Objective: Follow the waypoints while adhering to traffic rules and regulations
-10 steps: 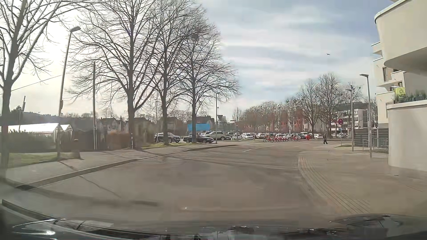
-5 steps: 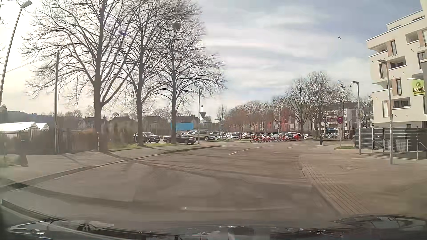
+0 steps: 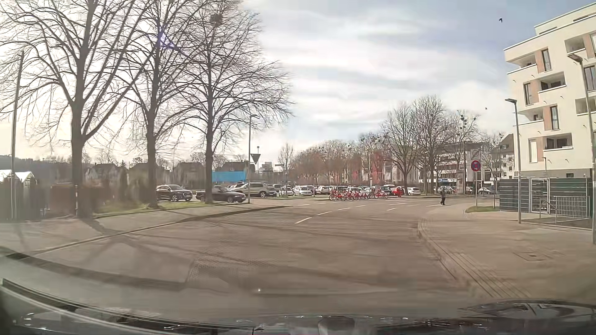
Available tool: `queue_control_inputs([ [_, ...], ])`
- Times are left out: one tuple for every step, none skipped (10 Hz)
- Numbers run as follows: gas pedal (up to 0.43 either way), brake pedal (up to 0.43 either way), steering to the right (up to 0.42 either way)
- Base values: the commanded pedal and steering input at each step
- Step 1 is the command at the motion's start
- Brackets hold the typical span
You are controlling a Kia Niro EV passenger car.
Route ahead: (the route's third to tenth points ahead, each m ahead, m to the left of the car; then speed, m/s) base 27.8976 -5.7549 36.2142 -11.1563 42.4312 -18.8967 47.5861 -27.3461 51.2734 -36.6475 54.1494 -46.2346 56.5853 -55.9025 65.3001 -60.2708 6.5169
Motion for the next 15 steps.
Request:
queue_control_inputs([
  [0.0, 0.0, 0.073],
  [0.0, 0.0, 0.068],
  [0.008, 0.0, 0.067],
  [0.02, 0.0, 0.067],
  [0.02, 0.0, 0.067],
  [0.028, 0.0, 0.067],
  [0.028, 0.0, 0.067],
  [0.028, 0.0, 0.067],
  [0.028, 0.0, 0.067],
  [0.028, 0.0, 0.067],
  [0.028, 0.0, 0.067],
  [0.028, 0.0, 0.066],
  [0.028, 0.0, 0.065],
  [0.028, 0.0, 0.064],
  [0.028, 0.0, 0.064],
])
